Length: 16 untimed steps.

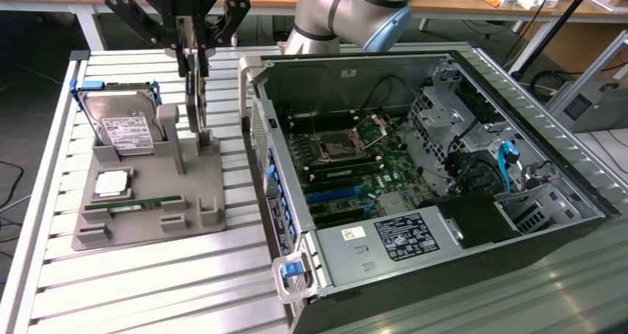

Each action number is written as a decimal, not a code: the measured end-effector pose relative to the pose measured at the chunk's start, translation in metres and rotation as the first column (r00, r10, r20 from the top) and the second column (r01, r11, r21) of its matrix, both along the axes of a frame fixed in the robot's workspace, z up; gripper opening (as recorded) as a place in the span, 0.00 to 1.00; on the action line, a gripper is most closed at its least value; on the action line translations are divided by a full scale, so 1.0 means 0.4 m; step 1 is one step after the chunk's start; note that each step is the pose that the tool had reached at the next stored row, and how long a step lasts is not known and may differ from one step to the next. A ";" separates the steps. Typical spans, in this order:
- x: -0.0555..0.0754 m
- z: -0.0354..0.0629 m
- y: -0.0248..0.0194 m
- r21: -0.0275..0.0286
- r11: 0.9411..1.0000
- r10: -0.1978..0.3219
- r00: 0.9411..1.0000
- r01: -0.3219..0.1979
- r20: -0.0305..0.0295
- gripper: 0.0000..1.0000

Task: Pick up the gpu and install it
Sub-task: 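Pick up the gpu and move the gpu toward the slot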

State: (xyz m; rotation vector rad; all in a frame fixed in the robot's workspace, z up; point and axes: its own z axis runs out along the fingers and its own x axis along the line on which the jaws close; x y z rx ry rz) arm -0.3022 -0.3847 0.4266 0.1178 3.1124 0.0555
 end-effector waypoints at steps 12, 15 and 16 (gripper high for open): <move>0.001 0.008 -0.001 0.000 1.000 0.000 1.000 0.000 0.000 0.27; 0.004 0.007 -0.004 0.000 1.000 0.000 1.000 0.000 0.000 0.27; 0.008 0.007 -0.005 0.000 1.000 0.000 1.000 0.000 0.000 0.27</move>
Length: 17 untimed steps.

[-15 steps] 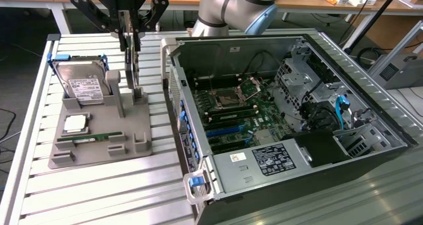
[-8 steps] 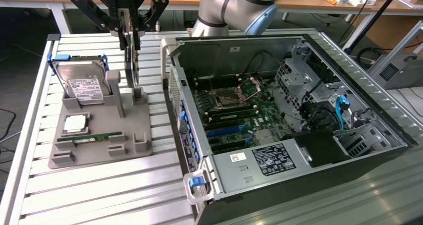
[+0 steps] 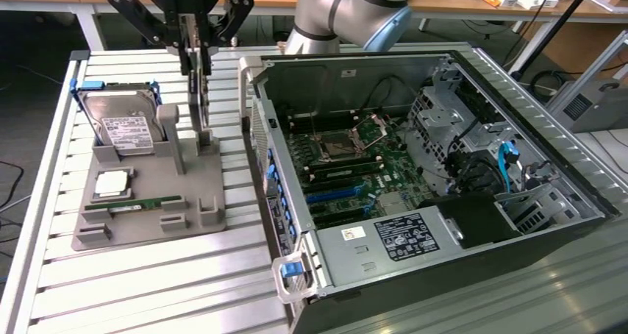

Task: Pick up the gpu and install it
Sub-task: 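Pick up the gpu and move the gpu toward the slot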

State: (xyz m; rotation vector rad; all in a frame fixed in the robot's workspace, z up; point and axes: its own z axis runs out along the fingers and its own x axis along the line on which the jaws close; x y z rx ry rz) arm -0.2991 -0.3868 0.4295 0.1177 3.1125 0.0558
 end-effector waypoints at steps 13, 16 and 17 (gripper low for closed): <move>0.039 0.000 -0.019 0.000 1.000 0.000 1.000 0.000 0.000 0.27; 0.053 0.000 -0.023 0.000 1.000 0.000 1.000 0.000 0.000 0.27; 0.055 0.000 -0.024 0.000 1.000 0.000 1.000 0.000 0.000 0.27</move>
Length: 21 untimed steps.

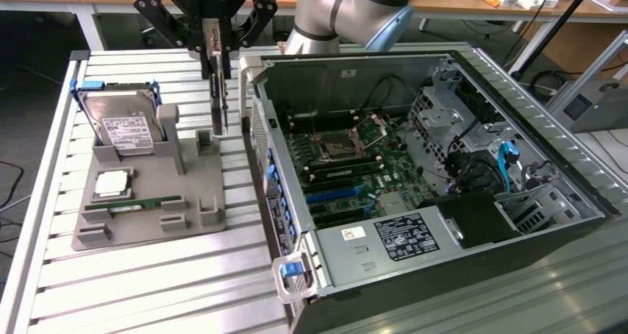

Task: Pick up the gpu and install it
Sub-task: 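Pick up the gpu and move the gpu toward the slot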

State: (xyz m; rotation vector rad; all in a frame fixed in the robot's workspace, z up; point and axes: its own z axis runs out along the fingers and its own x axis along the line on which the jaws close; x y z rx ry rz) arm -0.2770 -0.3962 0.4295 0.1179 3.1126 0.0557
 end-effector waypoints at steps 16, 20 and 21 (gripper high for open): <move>0.051 0.000 -0.014 0.000 1.000 0.000 1.000 0.000 0.000 0.27; 0.062 0.000 -0.018 0.000 1.000 0.000 1.000 0.000 0.000 0.27; 0.065 0.000 -0.019 0.000 1.000 0.000 1.000 0.000 0.000 0.27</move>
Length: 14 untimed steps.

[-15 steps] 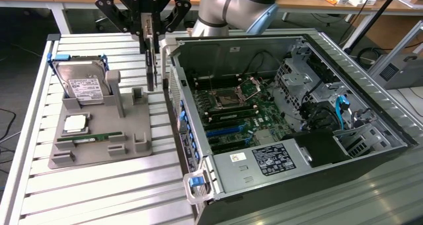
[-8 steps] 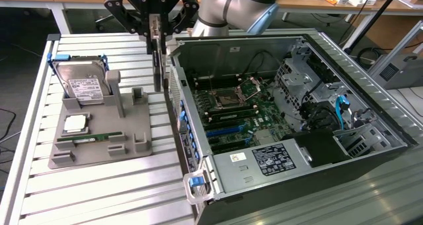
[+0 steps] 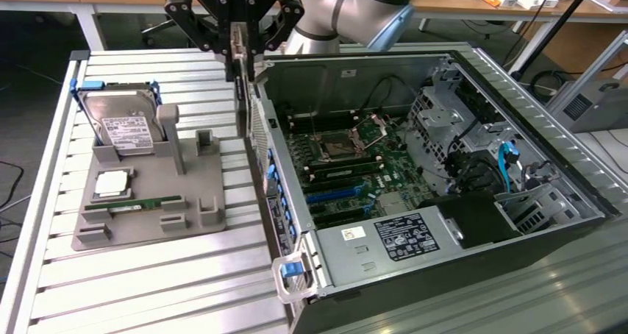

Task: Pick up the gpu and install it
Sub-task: 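Pick up the gpu and move the gpu toward the slot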

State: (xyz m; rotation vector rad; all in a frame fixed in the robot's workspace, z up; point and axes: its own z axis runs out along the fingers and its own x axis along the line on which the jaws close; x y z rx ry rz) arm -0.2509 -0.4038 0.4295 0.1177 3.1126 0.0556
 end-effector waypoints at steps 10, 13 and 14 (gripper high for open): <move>0.027 0.000 -0.010 0.000 1.000 0.000 1.000 0.000 0.000 0.27; 0.036 0.000 -0.013 0.000 1.000 0.000 1.000 0.000 0.000 0.27; 0.039 0.000 -0.015 0.000 1.000 0.000 1.000 0.000 0.000 0.27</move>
